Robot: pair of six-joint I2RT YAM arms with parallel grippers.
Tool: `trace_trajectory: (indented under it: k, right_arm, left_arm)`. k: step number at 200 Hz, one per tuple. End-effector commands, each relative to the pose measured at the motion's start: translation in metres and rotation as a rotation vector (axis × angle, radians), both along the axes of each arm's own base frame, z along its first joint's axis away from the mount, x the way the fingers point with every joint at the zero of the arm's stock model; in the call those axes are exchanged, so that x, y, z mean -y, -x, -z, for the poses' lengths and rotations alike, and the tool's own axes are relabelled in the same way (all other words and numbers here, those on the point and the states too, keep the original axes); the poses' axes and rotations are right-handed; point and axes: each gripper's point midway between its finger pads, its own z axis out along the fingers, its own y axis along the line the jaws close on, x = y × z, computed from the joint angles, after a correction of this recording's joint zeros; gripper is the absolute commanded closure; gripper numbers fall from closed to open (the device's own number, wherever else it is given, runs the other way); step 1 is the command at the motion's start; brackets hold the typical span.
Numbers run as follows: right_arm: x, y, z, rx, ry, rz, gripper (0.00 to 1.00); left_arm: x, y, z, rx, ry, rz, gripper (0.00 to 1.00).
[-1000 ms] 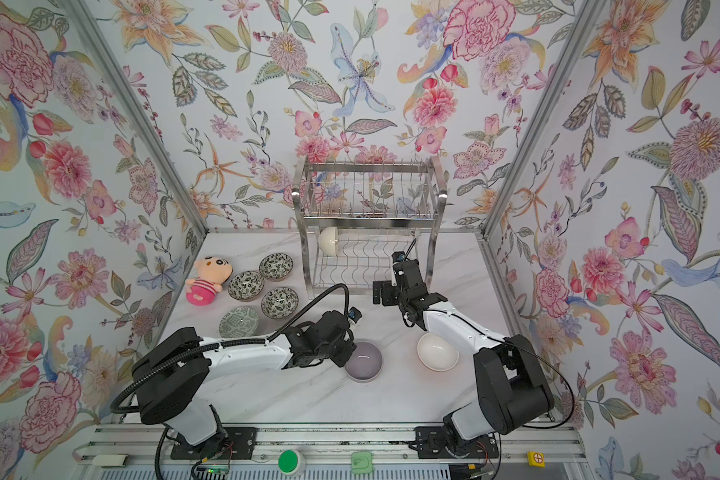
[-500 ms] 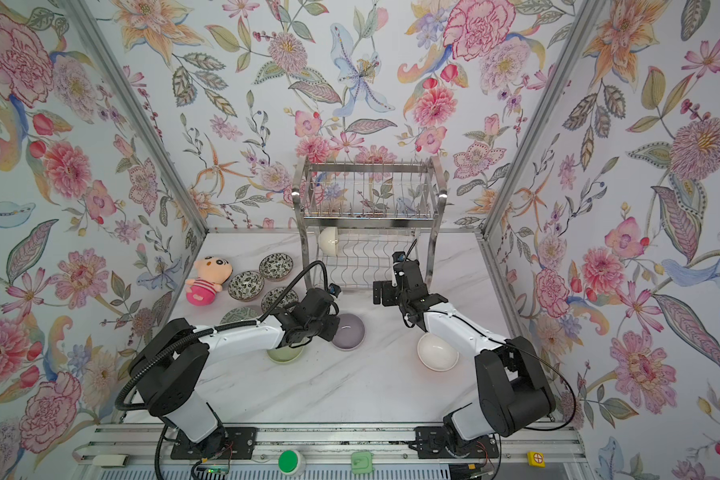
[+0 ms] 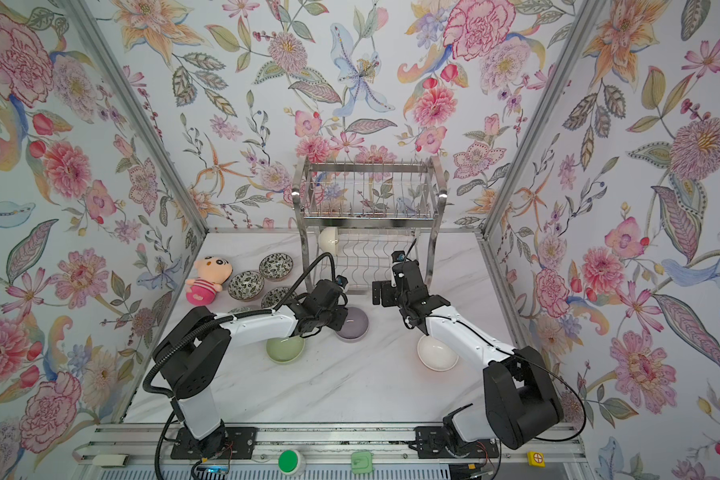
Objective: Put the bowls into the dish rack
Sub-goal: 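Move the right gripper over the lilac bowl while the left gripper hovers nearby, then lower the right gripper and close it on the lilac bowl rim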
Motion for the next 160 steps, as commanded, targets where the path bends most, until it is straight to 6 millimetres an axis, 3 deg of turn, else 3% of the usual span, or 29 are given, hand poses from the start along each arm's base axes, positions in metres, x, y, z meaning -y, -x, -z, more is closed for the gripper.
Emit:
trace_trajectory:
  k: [1,42,68,98,121,147,160]
  right_arm:
    - [0.003,0.007,0.0,-0.004,0.044,-0.001,0.01]
    - [0.006,0.014,-0.007,0.015,0.054,0.011,0.01]
    - [-0.012,0.023,-0.009,0.009,0.051,-0.032,0.01]
    - [-0.042,0.033,-0.002,-0.008,0.074,-0.095,0.01]
    - [-0.08,0.051,0.01,-0.05,0.078,-0.171,0.0]
    - [-0.116,0.065,0.026,-0.105,0.051,-0.224,0.05]
    - [-0.131,0.068,0.035,-0.137,0.053,-0.243,0.14]
  left_arm:
    - [-0.008,-0.011,-0.031,0.07,0.018,-0.033,0.46]
    - [-0.037,-0.018,-0.078,0.139,0.092,-0.076,0.2]
    - [-0.062,-0.015,-0.1,0.178,0.147,-0.107,0.01]
    - [-0.09,-0.007,-0.099,0.16,0.245,-0.136,0.01]
    - [-0.105,0.002,-0.097,0.151,0.321,-0.158,0.01]
    - [-0.122,0.011,-0.093,0.146,0.372,-0.186,0.01]
    - [-0.13,0.014,-0.091,0.154,0.368,-0.205,0.01]
